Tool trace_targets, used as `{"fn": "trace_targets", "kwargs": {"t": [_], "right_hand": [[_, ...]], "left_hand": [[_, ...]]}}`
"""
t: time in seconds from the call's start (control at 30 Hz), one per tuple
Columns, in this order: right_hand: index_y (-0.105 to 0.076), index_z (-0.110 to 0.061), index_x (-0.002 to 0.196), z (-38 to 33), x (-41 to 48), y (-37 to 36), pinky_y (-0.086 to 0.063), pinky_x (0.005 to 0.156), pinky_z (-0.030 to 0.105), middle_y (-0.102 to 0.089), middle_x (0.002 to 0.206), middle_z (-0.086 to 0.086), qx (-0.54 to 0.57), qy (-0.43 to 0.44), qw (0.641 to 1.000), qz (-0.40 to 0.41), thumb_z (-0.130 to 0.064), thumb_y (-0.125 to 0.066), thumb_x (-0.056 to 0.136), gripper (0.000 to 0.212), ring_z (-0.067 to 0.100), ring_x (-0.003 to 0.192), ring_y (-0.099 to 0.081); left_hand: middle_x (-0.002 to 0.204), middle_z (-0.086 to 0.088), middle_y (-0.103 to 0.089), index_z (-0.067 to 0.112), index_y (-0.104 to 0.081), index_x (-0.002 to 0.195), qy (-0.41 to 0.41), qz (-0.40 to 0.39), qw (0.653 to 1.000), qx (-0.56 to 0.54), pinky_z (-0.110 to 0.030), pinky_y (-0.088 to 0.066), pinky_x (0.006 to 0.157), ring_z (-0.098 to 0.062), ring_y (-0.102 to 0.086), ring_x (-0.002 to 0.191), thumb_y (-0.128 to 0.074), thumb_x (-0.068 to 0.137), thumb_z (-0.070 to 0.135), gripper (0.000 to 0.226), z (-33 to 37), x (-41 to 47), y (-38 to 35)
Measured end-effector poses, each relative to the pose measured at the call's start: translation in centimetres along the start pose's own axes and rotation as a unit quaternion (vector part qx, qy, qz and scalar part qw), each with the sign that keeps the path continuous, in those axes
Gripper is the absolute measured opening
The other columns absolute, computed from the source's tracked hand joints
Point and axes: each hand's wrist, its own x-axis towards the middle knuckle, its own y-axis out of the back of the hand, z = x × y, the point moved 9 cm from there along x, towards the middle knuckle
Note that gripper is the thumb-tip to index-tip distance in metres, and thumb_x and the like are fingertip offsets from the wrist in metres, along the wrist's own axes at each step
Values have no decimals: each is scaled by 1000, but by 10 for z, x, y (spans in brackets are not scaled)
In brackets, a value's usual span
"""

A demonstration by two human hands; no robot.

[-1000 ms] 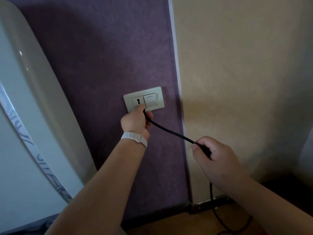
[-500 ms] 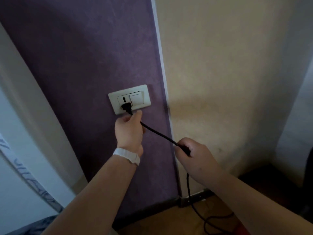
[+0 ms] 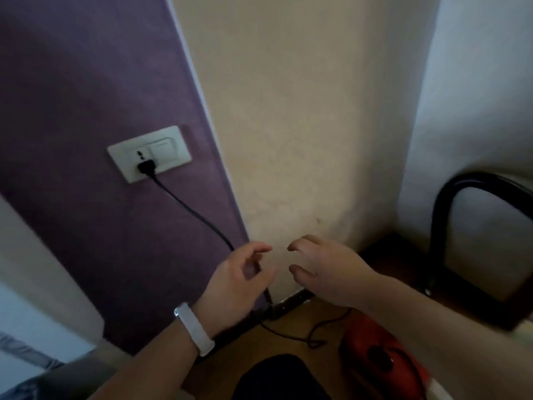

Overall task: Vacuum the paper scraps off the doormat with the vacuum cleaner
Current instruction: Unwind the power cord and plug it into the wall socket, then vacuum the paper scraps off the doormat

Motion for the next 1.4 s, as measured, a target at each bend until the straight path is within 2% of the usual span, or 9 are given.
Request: {"fn": "trace_targets", "kwargs": {"t": [0.1,0.2,0.43,0.6,0.83,0.93,1.07,1.27,1.4], "right_hand": [[-47,-27,140,49,-46,5,-47,98,32,-51,136,-4,-74,-26,997,-14,-46,-46,98,46,20,123,-52],[-44,-27,145,100,-99,15,-39,103,30,-47,142,-5,-112,-75,991,-8,-48,-43,100,50,19,132,-44],[-60,-21,127,203,-224,42,-44,95,38,-58,125,1,-173,-212,960,63,-44,-49,93,42,25,117,-55],[-68,-13,101,259,-297,54,-52,77,40,-64,106,6,-189,-245,943,125,-34,-55,82,32,29,97,-62],[-57,-17,120,351,-383,35,-52,74,38,-56,111,3,-59,-407,897,160,-39,-59,86,41,27,98,-59],[-46,-22,131,375,-396,23,-51,87,39,-54,124,0,62,-469,868,151,-46,-61,89,51,23,115,-56],[-42,-27,126,392,-375,1,-57,80,45,-62,117,-3,181,-485,840,162,-48,-69,83,55,24,104,-65],[-43,-23,119,411,-349,-32,-57,70,46,-64,97,1,236,-487,827,155,-38,-66,87,42,23,81,-65],[-49,-22,109,409,-351,-41,-56,73,45,-63,90,2,284,-494,802,180,-33,-66,85,32,21,78,-63]], "left_hand": [[135,28,-37,41,-47,134,-66,-108,979,157,-17,-28,108,10,-32,127,-59,90,48,46,8,-2,-56],[147,26,-23,40,-34,147,-92,-198,948,231,-25,-19,115,4,-17,137,-54,94,50,57,17,-5,-111],[158,15,-24,37,-33,149,-189,-287,904,255,-29,-21,116,-8,-19,146,-57,94,46,60,71,0,-246],[155,7,-35,28,-40,147,-314,-305,863,251,-31,-25,118,-11,-29,143,-62,92,37,60,141,10,-345],[137,-9,-57,12,-59,132,-523,-274,758,276,-48,-46,102,-28,-53,127,-63,81,28,54,267,3,-464],[137,-9,-57,14,-57,132,-555,-268,712,336,-50,-39,106,-30,-51,129,-73,74,20,61,286,1,-506],[134,-13,-58,14,-58,129,-611,-232,650,387,-55,-38,104,-32,-55,124,-70,69,16,61,273,-1,-536],[125,-13,-61,15,-64,117,-641,-167,627,410,-62,-14,114,-36,-49,128,-54,79,20,40,211,3,-541],[111,-8,-63,16,-63,105,-680,-111,615,384,-60,-10,116,-33,-53,121,-50,88,15,21,206,1,-552]]}}
